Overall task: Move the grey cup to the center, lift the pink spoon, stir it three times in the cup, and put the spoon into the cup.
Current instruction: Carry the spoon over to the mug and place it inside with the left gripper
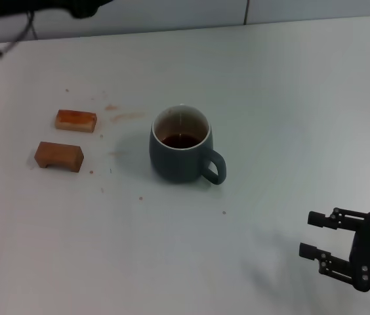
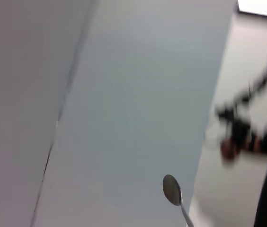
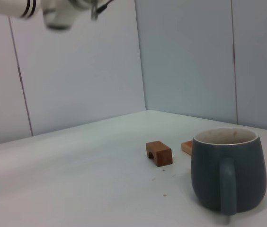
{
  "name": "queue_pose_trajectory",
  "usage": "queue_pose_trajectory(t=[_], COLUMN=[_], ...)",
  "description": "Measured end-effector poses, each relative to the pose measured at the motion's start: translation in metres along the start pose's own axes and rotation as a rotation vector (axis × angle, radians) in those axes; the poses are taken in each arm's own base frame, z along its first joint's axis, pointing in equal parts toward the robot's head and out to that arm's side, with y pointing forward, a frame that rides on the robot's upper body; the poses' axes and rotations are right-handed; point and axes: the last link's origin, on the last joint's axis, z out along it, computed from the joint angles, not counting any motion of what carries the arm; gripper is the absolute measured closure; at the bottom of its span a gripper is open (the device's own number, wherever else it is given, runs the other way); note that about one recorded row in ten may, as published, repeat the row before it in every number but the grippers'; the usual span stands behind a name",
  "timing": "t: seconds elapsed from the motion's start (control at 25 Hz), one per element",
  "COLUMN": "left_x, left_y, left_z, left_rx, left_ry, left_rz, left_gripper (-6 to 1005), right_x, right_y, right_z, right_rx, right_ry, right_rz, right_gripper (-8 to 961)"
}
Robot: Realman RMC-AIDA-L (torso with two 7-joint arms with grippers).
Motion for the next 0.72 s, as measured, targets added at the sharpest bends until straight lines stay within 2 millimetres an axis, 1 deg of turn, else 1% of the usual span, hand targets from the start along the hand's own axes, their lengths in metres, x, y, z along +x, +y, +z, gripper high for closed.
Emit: queue_pose_trajectory(t=[0.04,0.16,0.24,0.32,0.44,0.56,0.6,0.64,0.72], left_x=[0.006,0.034,0.045,0.052,0.053,0.046,0.044,0.044,0.037], left_y=[0.001,0.011,0.020,0.029,0.040,0.047,0.048,0.048,0.051], left_z=[0.002,0.015,0.022,0.028,0.036,0.044,0.046,0.046,0.051], left_rx=[0.001,0.008,0.014,0.034,0.061,0.085,0.089,0.089,0.089], left_ry=[-0.029,-0.192,-0.301,-0.420,-0.583,-0.744,-0.781,-0.781,-0.873], left_rz=[0.034,0.225,0.336,0.426,0.520,0.577,0.587,0.587,0.622], left_gripper=[869,869,869,869,869,869,870,870,870], right_x=[0.000,0.000,0.000,0.000,-0.001,-0.001,-0.001,-0.001,-0.001], right_y=[0.000,0.000,0.000,0.000,-0.001,-0.002,-0.002,-0.002,-0.002], right_z=[0.000,0.000,0.000,0.000,-0.001,-0.002,-0.002,-0.003,-0.003], right_rx=[0.000,0.002,0.005,0.007,0.011,0.013,0.014,0.015,0.016], right_ry=[0.000,0.001,-0.001,-0.005,-0.008,-0.006,-0.005,-0.005,-0.004], right_rz=[0.001,0.002,0.002,0.002,0.000,-0.002,-0.003,-0.003,-0.004], right_gripper=[409,409,409,409,409,409,409,409,410])
